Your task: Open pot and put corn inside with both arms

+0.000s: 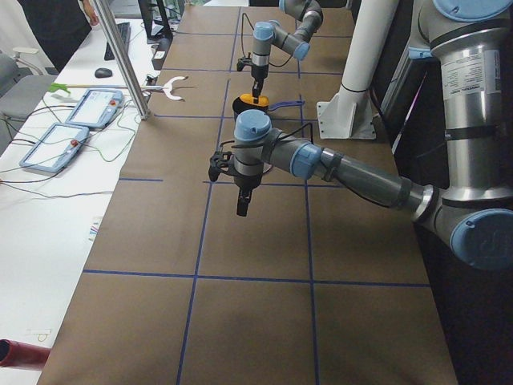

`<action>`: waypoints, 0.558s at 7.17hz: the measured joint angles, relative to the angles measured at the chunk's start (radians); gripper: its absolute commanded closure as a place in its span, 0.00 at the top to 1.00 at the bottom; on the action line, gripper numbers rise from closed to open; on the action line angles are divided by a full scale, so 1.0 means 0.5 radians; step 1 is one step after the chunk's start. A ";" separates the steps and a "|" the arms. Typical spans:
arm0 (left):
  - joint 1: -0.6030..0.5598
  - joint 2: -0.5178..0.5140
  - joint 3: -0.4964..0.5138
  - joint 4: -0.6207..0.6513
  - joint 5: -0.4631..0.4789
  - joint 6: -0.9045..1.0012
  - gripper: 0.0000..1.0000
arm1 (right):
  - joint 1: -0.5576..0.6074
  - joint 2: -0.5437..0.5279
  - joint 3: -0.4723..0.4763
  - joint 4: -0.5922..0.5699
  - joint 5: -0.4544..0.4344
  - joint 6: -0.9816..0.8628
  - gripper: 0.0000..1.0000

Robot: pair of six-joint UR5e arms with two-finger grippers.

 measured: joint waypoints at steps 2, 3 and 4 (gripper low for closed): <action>-0.001 0.015 -0.012 -0.001 -0.014 -0.006 1.00 | 0.004 0.028 -0.043 0.000 0.000 0.001 0.91; -0.001 0.016 -0.012 -0.001 -0.017 -0.007 1.00 | 0.004 0.034 -0.046 0.000 0.000 0.003 0.98; -0.001 0.017 -0.011 -0.001 -0.018 -0.008 1.00 | 0.011 0.036 -0.041 0.001 0.006 0.003 0.99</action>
